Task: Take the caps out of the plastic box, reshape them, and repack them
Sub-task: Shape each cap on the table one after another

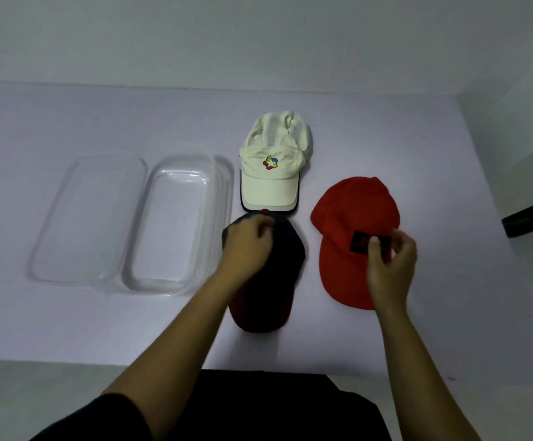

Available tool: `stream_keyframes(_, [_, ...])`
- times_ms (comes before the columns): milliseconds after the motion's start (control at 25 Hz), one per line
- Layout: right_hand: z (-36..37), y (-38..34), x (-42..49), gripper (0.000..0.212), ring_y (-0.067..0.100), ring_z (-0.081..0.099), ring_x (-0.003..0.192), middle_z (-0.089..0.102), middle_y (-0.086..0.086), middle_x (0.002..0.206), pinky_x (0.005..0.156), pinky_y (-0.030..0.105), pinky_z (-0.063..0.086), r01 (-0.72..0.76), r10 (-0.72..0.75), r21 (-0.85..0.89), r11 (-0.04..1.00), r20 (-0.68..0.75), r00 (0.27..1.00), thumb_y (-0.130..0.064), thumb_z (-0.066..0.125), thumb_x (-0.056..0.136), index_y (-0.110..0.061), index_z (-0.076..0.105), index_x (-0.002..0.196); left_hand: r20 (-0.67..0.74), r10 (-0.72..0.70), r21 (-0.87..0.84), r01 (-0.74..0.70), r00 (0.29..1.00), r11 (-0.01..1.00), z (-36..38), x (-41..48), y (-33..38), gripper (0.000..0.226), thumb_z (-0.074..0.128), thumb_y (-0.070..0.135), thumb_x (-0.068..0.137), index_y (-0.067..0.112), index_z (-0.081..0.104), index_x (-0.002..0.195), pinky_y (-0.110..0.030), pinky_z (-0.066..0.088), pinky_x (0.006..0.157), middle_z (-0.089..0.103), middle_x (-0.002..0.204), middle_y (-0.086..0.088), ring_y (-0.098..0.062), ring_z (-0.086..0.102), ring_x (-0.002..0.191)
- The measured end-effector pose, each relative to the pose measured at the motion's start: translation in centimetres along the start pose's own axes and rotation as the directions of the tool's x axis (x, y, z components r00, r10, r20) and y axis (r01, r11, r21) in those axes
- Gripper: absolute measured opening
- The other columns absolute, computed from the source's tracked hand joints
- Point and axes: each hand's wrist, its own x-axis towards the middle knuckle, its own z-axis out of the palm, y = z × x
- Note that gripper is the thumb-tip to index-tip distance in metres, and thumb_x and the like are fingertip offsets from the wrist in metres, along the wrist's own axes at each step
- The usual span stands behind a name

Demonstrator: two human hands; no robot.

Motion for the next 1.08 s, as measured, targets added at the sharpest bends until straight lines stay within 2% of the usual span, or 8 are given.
stream_keyframes(120, [-1.4, 4.2, 0.3, 0.069, 0.035, 0.042, 0.125, 0.043, 0.024, 0.134, 0.105, 0.046, 0.037, -0.261, 0.25, -0.145, 0.954, -0.089, 0.964, -0.043, 0.052, 0.077, -0.001, 0.04, 0.131, 0.394, -0.043, -0.034, 0.061, 0.918, 0.998, 6.5, -2.4, 1.7, 0.042, 0.045, 0.013, 0.095, 0.005, 0.045, 0.136, -0.022, 0.038, 0.096, 0.056, 0.133, -0.01, -0.023, 0.055, 0.118])
stream_keyframes(200, [-1.8, 5.5, 0.6, 0.072, 0.036, 0.044, 0.125, 0.039, 0.025, 0.139, 0.103, 0.044, 0.041, -0.43, 0.427, -0.123, 0.895, -0.05, 0.903, -0.041, 0.062, 0.082, -0.002, 0.034, 0.136, 0.484, -0.123, -0.04, 0.162, 0.867, 0.986, 10.2, -3.1, 2.0, 0.045, 0.042, 0.014, 0.094, 0.004, 0.038, 0.138, -0.025, 0.04, 0.091, 0.053, 0.126, -0.007, -0.023, 0.053, 0.112])
stream_keyframes(440, [-4.1, 5.0, 0.8, 0.035, 0.021, 0.064, 0.097, 0.06, 0.015, 0.125, 0.074, 0.036, 0.056, -0.637, 0.487, 0.402, 0.658, 0.42, 0.766, -0.008, 0.047, 0.095, -0.009, 0.048, 0.13, 0.432, -0.213, -0.122, 0.29, 0.876, 0.949, 13.1, -3.0, 2.3, 0.04, 0.039, 0.019, 0.094, 0.007, 0.04, 0.133, -0.03, 0.042, 0.086, 0.052, 0.127, -0.009, -0.023, 0.051, 0.102])
stream_keyframes(560, [-6.5, 3.9, -0.8, 0.03, 0.014, 0.07, 0.093, 0.073, 0.001, 0.105, 0.068, 0.028, 0.058, -0.649, 0.38, 0.506, 0.568, 0.539, 0.752, -0.007, 0.04, 0.096, -0.012, 0.055, 0.122, 0.393, -0.339, -0.404, 0.492, 0.855, 0.772, 12.2, -2.3, 3.0, 0.042, 0.036, 0.033, 0.095, 0.009, 0.047, 0.128, -0.035, 0.043, 0.096, 0.057, 0.122, -0.004, -0.022, 0.055, 0.107])
stream_keyframes(640, [-7.8, 2.8, -1.5, 0.032, 0.014, 0.068, 0.098, 0.073, -0.002, 0.107, 0.072, 0.027, 0.058, -0.606, 0.311, 0.5, 0.619, 0.553, 0.773, -0.006, 0.042, 0.094, -0.017, 0.059, 0.119, 0.393, -0.377, -0.61, 0.545, 0.839, 0.576, 11.1, -1.6, 4.0, 0.032, 0.036, 0.034, 0.094, 0.016, 0.063, 0.094, -0.032, 0.047, 0.082, 0.066, 0.094, -0.001, -0.016, 0.059, 0.087])
stream_keyframes(720, [-8.2, 1.5, -1.5, 0.034, 0.016, 0.066, 0.098, 0.073, -0.004, 0.104, 0.074, 0.028, 0.055, -0.542, 0.305, 0.443, 0.715, 0.499, 0.811, -0.003, 0.043, 0.092, -0.022, 0.063, 0.112, 0.299, -0.418, -0.655, 0.503, 0.858, 0.564, 10.1, -1.2, 5.1, 0.033, 0.032, 0.029, 0.093, 0.019, 0.049, 0.067, -0.032, 0.041, 0.069, 0.053, 0.073, 0.0, -0.016, 0.049, 0.073])
stream_keyframes(880, [-6.7, -2.4, -1.0, 0.037, 0.02, 0.064, 0.102, 0.069, 0.001, 0.11, 0.089, 0.039, 0.051, -0.522, 0.407, 0.384, 0.761, 0.344, 0.846, -0.044, 0.041, 0.096, -0.022, 0.064, 0.115, 0.219, -0.339, -0.654, 0.395, 0.915, 0.645, 9.7, -2.4, 6.4, 0.043, 0.039, 0.046, 0.085, 0.017, 0.064, 0.067, -0.037, 0.046, 0.075, 0.059, 0.07, -0.001, -0.022, 0.055, 0.077])
stream_keyframes(1080, [-5.9, -3.6, -1.2, 0.038, 0.016, 0.07, 0.055, 0.073, 0.003, 0.064, 0.049, 0.026, 0.055, -0.686, 0.512, 0.495, 0.534, 0.456, 0.728, -0.041, 0.043, 0.096, -0.014, 0.068, 0.084, 0.468, -0.26, -0.787, 0.532, 0.845, 0.312, 8.7, -3.9, 7.4, 0.032, 0.047, 0.028, 0.092, 0.015, 0.074, 0.082, -0.032, 0.053, 0.071, 0.075, 0.074, -0.003, -0.019, 0.069, 0.069])
